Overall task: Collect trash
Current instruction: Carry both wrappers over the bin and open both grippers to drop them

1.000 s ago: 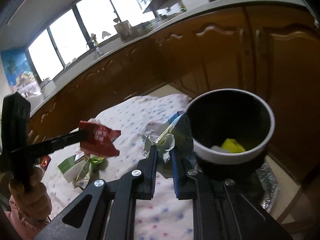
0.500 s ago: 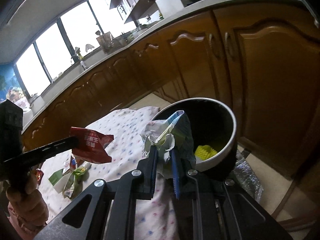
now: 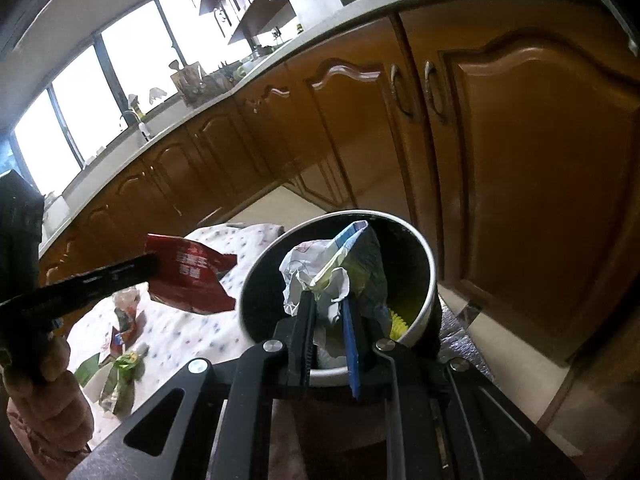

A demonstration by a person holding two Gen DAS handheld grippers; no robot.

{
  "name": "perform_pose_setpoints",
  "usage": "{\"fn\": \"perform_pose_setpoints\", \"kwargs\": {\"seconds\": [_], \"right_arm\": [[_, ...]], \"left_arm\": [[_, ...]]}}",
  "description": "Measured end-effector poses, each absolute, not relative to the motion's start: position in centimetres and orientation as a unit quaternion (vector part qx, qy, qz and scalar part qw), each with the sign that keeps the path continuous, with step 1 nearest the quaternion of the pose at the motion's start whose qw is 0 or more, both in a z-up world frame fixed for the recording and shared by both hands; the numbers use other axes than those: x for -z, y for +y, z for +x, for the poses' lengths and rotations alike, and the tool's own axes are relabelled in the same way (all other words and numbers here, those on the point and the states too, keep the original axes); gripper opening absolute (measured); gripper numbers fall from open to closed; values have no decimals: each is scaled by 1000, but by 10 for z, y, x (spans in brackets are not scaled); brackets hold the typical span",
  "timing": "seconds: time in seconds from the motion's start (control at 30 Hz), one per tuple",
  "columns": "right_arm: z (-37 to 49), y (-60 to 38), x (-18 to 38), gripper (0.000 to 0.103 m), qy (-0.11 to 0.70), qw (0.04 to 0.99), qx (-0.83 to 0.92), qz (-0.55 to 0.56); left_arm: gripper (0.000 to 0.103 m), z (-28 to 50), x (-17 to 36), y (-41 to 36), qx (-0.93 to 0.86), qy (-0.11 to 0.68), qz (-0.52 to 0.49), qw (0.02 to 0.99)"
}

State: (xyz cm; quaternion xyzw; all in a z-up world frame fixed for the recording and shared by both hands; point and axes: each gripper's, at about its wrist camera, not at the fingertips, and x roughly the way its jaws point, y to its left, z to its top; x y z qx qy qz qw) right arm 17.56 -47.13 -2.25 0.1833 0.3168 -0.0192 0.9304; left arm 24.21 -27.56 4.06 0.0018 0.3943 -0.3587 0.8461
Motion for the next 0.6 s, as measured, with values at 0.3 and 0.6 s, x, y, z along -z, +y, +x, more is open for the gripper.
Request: {"fn": "perform_pose_setpoints", "kwargs": {"seconds": [0.3,0.6], "right_arm": [[201,-487,31,14,339,923,28,181],[213,-491,42,18,361,916,30,171]], "left_arm": [[1,265,-19,-320,356,422,27,833],[1,276,5,-335,353,451,42,819]]}}
